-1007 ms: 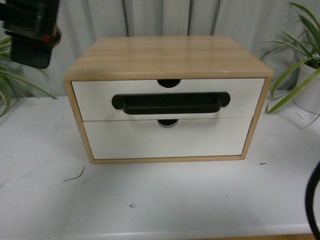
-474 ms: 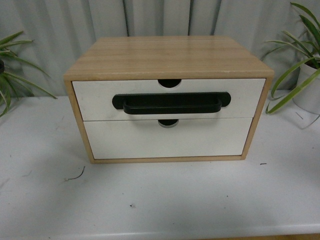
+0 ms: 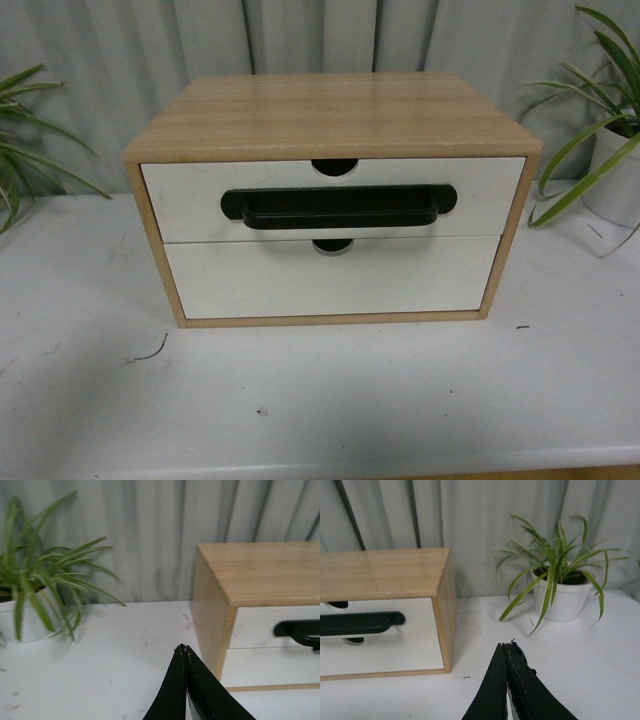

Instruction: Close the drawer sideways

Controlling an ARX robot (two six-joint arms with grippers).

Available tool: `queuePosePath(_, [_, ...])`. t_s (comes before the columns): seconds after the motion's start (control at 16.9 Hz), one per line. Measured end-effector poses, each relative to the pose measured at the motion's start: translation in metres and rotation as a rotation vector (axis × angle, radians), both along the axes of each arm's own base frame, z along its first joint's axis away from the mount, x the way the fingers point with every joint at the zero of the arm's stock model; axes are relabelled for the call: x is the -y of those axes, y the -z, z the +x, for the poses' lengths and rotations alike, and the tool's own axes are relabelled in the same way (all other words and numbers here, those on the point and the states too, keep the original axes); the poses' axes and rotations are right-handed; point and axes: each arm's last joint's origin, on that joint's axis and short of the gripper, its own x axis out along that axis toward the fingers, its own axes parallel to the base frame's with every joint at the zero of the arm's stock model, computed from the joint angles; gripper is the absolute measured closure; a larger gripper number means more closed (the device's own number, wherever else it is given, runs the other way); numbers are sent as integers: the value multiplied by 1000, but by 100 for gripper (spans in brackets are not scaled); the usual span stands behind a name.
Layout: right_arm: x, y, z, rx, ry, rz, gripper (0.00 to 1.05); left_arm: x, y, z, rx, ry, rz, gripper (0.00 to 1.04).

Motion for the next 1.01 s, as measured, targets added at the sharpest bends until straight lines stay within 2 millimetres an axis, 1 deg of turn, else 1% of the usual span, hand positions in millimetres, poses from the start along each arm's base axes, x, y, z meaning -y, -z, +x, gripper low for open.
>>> queuePosePath(0.06, [0, -2, -6, 45, 1, -3, 102, -2, 1, -5, 16, -17, 1, 103])
queuePosePath(0.12, [0, 0, -7, 51, 1, -5, 103, -1, 3, -10, 18, 0, 2, 103])
queuePosePath(0.24, [0, 12, -9, 29, 2, -4, 103, 0, 12, -19, -1, 6, 2, 103])
queuePosePath(0.47, [0, 19, -13, 39, 1, -4, 103, 0, 19, -32, 5, 6, 2, 103])
queuePosePath(0.53, [0, 23, -18, 2, 2, -4, 103, 0, 20, -35, 7, 7, 2, 103])
queuePosePath(0.59, [0, 28, -23, 18, 2, -4, 103, 0, 22, -37, 30, 6, 2, 103])
queuePosePath(0.65, [0, 25, -24, 51, 2, -5, 103, 0, 27, -39, 11, 7, 2, 103])
queuePosePath(0.77, [0, 33, -24, 30, 2, -5, 103, 0, 26, -43, 23, 6, 2, 103])
queuePosePath(1.01, [0, 32, -24, 43, 2, -5, 103, 0, 25, -51, 26, 6, 2, 103])
